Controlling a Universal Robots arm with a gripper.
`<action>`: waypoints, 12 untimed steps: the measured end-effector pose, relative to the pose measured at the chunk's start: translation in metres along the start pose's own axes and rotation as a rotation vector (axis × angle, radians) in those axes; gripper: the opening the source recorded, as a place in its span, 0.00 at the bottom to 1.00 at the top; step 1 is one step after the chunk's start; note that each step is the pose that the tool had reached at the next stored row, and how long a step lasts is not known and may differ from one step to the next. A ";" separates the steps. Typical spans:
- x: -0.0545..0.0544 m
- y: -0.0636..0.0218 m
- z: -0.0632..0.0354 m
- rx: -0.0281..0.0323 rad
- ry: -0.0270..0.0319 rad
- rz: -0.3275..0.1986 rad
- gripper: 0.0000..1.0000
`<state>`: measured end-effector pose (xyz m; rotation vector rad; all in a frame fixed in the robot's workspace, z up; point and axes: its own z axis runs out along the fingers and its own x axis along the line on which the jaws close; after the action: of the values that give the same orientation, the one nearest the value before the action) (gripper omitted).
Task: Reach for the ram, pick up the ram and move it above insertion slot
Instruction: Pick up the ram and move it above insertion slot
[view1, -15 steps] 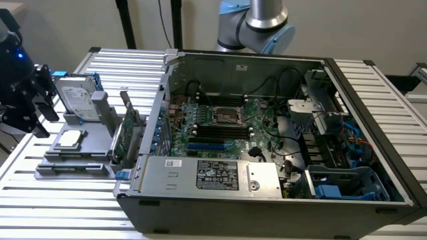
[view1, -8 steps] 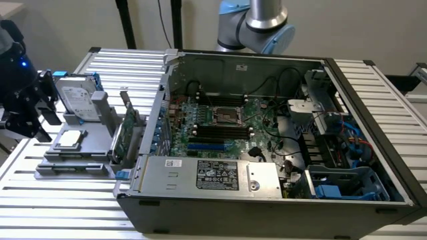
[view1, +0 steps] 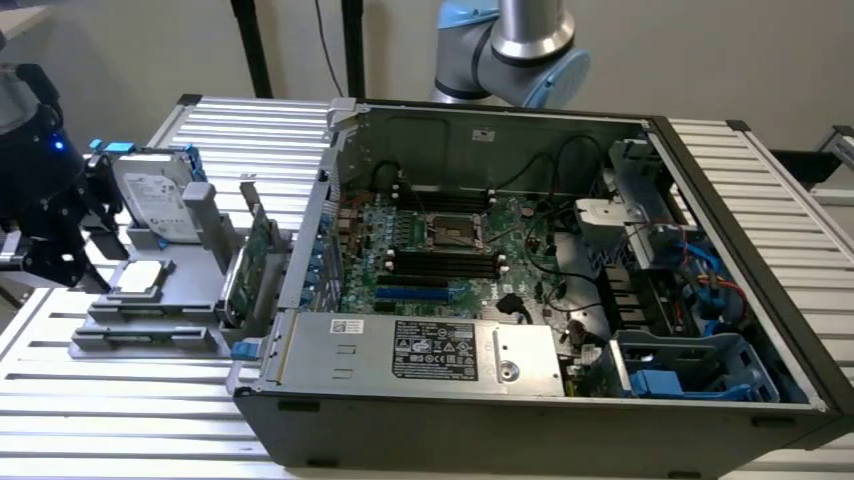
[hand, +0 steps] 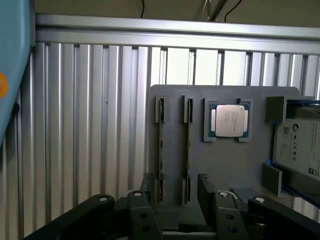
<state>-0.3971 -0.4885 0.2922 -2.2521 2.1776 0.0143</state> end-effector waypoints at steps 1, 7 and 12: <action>0.000 0.0000 0.0018 -0.0001 0.0001 0.000 0.48; 0.004 0.0001 0.0126 -0.0001 0.0001 0.000 0.48; 0.006 0.0002 0.0218 -0.0002 0.0001 0.000 0.48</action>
<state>-0.3971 -0.4941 0.2703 -2.2528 2.1772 0.0144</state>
